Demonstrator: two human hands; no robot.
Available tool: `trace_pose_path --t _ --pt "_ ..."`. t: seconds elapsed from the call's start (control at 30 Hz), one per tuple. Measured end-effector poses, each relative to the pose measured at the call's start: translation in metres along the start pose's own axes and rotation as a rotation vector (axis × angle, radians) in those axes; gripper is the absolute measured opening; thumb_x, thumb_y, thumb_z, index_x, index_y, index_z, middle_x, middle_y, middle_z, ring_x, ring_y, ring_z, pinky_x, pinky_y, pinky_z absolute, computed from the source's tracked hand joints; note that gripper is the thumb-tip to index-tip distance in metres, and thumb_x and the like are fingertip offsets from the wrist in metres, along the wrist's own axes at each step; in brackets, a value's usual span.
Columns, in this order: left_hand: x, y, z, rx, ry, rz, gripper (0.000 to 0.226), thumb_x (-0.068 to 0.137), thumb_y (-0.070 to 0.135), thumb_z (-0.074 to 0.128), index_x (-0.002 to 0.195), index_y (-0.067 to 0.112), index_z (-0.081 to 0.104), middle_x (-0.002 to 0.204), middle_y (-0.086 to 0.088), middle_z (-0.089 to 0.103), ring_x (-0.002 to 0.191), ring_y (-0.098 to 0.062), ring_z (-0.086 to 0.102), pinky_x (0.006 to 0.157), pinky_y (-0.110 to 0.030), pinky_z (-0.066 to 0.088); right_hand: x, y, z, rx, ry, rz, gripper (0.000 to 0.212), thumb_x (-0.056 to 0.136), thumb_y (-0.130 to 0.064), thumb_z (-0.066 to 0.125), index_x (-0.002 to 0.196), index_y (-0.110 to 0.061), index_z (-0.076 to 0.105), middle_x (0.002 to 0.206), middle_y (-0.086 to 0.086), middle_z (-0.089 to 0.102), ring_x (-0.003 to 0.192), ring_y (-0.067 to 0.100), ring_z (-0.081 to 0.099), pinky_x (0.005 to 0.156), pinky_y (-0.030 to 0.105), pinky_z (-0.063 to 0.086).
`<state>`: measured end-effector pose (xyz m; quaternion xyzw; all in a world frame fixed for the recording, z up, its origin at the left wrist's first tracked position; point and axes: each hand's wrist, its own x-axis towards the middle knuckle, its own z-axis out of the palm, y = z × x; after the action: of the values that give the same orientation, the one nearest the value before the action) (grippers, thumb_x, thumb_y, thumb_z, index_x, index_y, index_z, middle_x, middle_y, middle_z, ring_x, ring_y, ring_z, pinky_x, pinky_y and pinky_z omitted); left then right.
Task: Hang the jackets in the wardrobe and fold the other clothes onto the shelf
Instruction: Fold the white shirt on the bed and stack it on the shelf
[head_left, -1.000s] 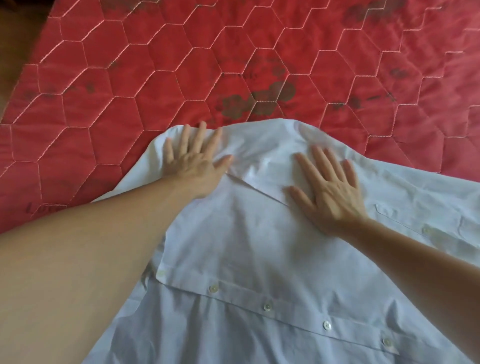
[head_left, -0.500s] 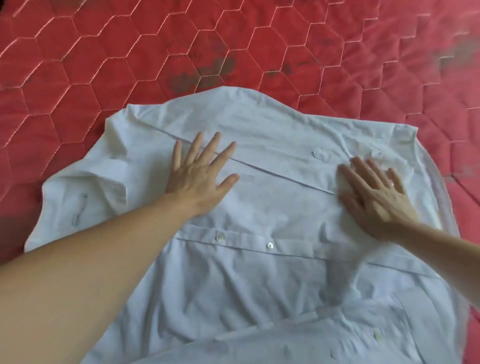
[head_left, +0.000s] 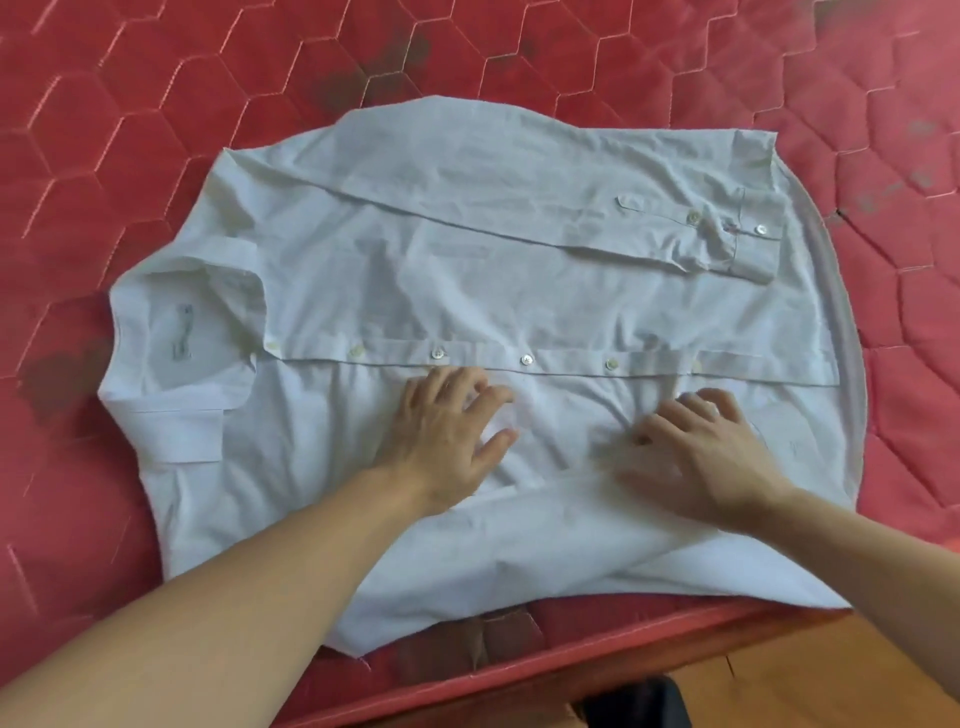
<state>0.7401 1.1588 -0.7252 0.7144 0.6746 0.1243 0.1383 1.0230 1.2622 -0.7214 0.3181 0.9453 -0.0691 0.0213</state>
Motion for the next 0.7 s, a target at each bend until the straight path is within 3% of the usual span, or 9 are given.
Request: trace_pose_path --t 0.07,0.13,0.27,0.33,0.43,0.57,0.7 --pt "-0.014 -0.002 -0.013 -0.125 -0.074 0.015 0.033 0.090 0.049 0.042 0.085 0.021 0.059 0.081 0.009 0.054 0.079 -0.023 0.058 0.068 -0.031 0.038 -0.001 0.002 0.000 -0.008 -0.004 -0.067 0.046 0.081 -0.062 0.047 0.080 -0.019 0.065 0.071 -0.001 0.054 0.069 0.028 0.057 0.078 0.039 0.038" --pt "-0.028 -0.002 -0.021 -0.164 -0.259 -0.064 0.038 0.096 0.051 0.039 0.071 0.023 0.047 0.065 0.012 0.044 0.071 -0.021 0.056 0.063 -0.031 0.038 -0.001 0.005 -0.004 0.021 0.015 -0.109 0.046 0.088 -0.057 0.044 0.064 -0.019 0.057 0.062 -0.003 0.048 0.059 0.029 0.055 0.067 0.038 0.043" --pt "-0.040 -0.005 -0.033 -0.172 -0.395 -0.217 0.049 0.094 0.061 0.038 0.064 0.022 0.043 0.063 0.007 0.049 0.070 -0.020 0.053 0.070 -0.036 0.044 0.004 0.022 -0.025 0.091 0.075 0.126 0.057 0.089 -0.064 0.042 0.057 -0.021 0.026 0.047 -0.005 0.033 0.043 0.031 0.046 0.044 0.030 0.034" --pt "-0.040 -0.011 -0.039 -0.191 -0.457 -0.281 0.054 0.090 0.066 0.043 0.072 0.017 0.053 0.065 0.005 0.053 0.071 -0.019 0.055 0.071 -0.035 0.045 0.005 0.033 -0.028 0.085 0.041 0.191 0.054 0.082 -0.066 0.042 0.057 -0.022 0.023 0.047 -0.001 0.039 0.045 0.032 0.048 0.044 0.030 0.035" --pt "-0.046 -0.021 -0.044 -0.150 -0.497 -0.326 0.053 0.084 0.068 0.052 0.071 0.016 0.051 0.065 0.003 0.054 0.066 -0.016 0.053 0.063 -0.031 0.041 0.004 0.041 -0.022 0.040 -0.028 0.182 0.052 0.081 -0.070 0.040 0.059 -0.026 0.024 0.054 0.004 0.056 0.054 0.035 0.056 0.052 0.033 0.040" --pt "-0.063 -0.048 -0.051 -0.117 -0.419 -0.464 0.055 0.080 0.070 0.057 0.065 0.016 0.053 0.065 0.000 0.056 0.066 -0.021 0.056 0.060 -0.034 0.043 0.005 0.038 -0.027 0.028 -0.136 0.329 0.062 0.076 -0.080 0.026 0.064 -0.022 0.041 0.064 0.003 0.059 0.062 0.032 0.056 0.059 0.036 0.042" --pt "-0.096 -0.087 -0.055 -0.079 -0.528 -0.543 0.068 0.066 0.084 0.049 0.061 0.016 0.049 0.061 0.003 0.052 0.058 -0.015 0.049 0.058 -0.031 0.040 -0.001 0.047 -0.033 -0.068 -0.234 0.441 0.068 0.072 -0.086 0.020 0.072 -0.026 0.053 0.081 0.010 0.067 0.075 0.032 0.063 0.063 0.038 0.047"
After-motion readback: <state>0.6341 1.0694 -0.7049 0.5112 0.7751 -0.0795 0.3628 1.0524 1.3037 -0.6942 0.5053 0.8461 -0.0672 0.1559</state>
